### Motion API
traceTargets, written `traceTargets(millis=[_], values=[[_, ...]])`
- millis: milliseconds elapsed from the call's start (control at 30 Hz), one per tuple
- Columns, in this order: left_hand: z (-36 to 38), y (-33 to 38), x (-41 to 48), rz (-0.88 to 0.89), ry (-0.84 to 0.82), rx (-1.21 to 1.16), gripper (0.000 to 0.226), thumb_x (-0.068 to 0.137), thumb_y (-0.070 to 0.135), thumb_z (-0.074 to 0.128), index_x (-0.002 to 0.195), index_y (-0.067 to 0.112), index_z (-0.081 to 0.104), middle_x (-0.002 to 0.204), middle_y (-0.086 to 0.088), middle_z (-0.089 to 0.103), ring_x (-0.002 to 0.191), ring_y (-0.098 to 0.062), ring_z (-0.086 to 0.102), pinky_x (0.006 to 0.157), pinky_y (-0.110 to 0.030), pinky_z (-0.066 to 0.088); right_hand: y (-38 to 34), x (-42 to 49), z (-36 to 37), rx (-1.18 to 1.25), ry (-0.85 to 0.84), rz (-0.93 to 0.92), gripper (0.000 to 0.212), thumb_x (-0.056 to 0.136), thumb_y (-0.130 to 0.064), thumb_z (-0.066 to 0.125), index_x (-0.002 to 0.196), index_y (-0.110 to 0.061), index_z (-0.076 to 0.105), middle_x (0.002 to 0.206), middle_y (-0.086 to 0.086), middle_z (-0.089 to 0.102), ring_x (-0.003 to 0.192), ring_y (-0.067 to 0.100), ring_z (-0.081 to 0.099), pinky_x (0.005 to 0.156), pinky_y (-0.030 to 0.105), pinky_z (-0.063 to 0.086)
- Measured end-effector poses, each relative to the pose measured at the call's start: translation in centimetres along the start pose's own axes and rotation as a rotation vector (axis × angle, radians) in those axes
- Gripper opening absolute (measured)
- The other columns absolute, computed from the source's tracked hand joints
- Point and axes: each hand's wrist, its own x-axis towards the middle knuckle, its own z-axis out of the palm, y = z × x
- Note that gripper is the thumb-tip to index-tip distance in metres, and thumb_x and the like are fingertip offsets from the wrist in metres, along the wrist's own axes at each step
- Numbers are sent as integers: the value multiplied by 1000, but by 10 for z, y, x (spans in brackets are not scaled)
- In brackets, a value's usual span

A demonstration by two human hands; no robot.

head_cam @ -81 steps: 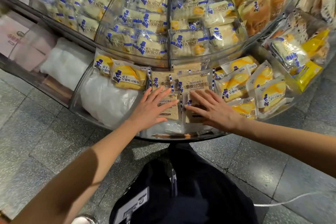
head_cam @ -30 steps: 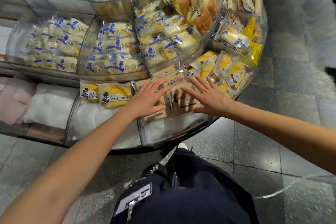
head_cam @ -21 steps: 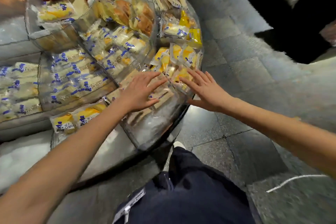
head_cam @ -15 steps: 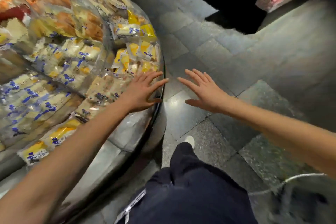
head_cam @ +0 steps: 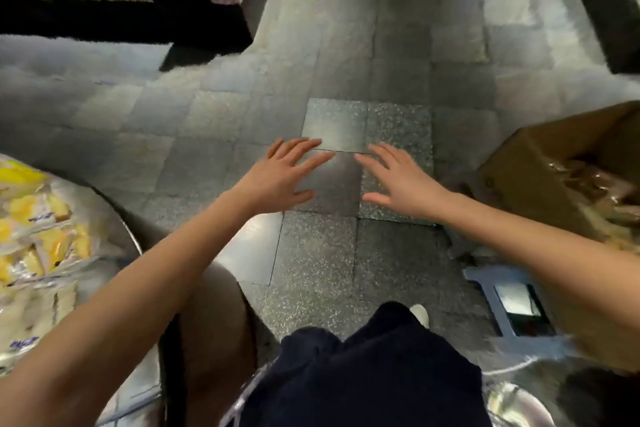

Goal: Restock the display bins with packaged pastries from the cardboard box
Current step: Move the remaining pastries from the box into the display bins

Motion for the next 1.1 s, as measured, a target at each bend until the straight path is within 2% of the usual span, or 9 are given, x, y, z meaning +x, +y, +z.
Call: traceTargets(millis=[100,233,333,500,633,767,1100], values=[[4,47,73,155,-35,-5,74,93,48,57,154,35,17,161,-5,21,148,-27,18,120,-51,14,63,-52,1,36,24,128,77,97,-50,50,157,-22,10,163,12,6,150,30,2,120,47,10],[12,127,170,287,-85,-25,78,93,50,54,152,44,4,161,-4,18,148,-26,16,120,-51,13,154,-133,3,111,30,342,77,97,-50,49,157,-24,9,163,11,9,150,29,4,121,47,12],[18,194,232,376,-104,-56,74,94,52,51,154,39,10,162,-3,16,148,-26,16,120,-48,14,211,-194,10,141,23,495,76,97,-52,47,156,-25,8,163,10,9,150,30,5,120,47,13],[35,292,312,496,-151,-79,72,96,54,47,155,36,10,163,-2,14,148,-26,15,120,-49,17,277,-268,20,216,3,683,73,99,-49,45,156,-26,5,163,9,5,150,29,3,121,48,13],[50,359,359,608,-202,-106,70,97,52,48,155,33,16,161,-2,19,146,-25,19,120,-48,19,317,-312,24,269,36,790,72,100,-45,45,157,-25,6,164,9,4,150,28,2,122,46,10],[59,411,395,694,-271,-95,70,96,49,52,155,32,18,160,1,20,147,-22,17,121,-45,13,341,-351,34,359,90,907,71,101,-42,46,156,-25,5,164,8,2,150,27,-1,121,48,6],[111,517,485,995,-467,-51,66,98,44,52,154,30,22,157,-4,26,144,-28,22,117,-48,20,382,-435,82,557,150,1259,69,99,-42,50,155,-28,12,162,7,7,150,29,6,119,56,17]])
